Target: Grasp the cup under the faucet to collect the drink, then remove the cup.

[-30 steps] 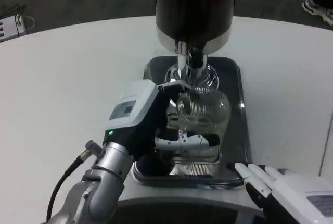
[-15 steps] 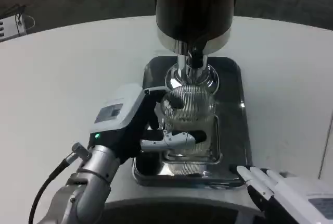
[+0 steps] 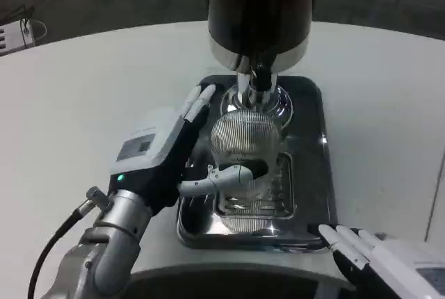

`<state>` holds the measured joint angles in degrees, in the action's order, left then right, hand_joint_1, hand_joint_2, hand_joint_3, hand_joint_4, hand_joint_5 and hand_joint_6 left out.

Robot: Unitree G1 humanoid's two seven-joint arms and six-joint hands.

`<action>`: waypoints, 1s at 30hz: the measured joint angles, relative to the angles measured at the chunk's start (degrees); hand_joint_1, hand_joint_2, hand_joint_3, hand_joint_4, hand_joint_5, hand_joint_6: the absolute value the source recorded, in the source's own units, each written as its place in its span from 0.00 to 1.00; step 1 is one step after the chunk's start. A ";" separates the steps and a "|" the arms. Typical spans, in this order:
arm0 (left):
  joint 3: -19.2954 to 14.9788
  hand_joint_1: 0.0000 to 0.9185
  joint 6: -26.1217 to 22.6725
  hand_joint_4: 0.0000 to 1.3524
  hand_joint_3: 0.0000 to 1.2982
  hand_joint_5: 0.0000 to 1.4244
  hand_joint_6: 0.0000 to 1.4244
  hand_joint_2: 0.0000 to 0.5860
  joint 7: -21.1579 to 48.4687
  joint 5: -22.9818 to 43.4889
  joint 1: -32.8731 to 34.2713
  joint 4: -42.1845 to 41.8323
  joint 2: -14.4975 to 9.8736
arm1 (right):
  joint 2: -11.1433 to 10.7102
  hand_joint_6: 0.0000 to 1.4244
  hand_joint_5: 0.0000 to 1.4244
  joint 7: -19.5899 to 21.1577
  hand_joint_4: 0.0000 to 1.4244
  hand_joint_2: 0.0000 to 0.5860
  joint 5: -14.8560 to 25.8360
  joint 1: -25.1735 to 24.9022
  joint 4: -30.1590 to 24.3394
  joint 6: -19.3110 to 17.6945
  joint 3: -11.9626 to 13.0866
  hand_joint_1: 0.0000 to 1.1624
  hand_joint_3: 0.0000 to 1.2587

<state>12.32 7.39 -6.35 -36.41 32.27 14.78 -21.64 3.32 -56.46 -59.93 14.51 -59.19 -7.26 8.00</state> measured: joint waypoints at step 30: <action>-14.23 0.00 19.37 0.19 0.20 0.27 0.28 0.07 11.13 37.09 -6.62 -16.04 -2.92 | -1.05 0.00 0.00 2.09 0.00 0.76 1.21 2.66 -0.02 -1.12 0.48 0.53 0.00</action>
<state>-1.91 26.76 4.79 0.68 25.65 -1.26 -24.57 2.27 -54.36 -58.72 17.17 -59.21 -8.38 8.47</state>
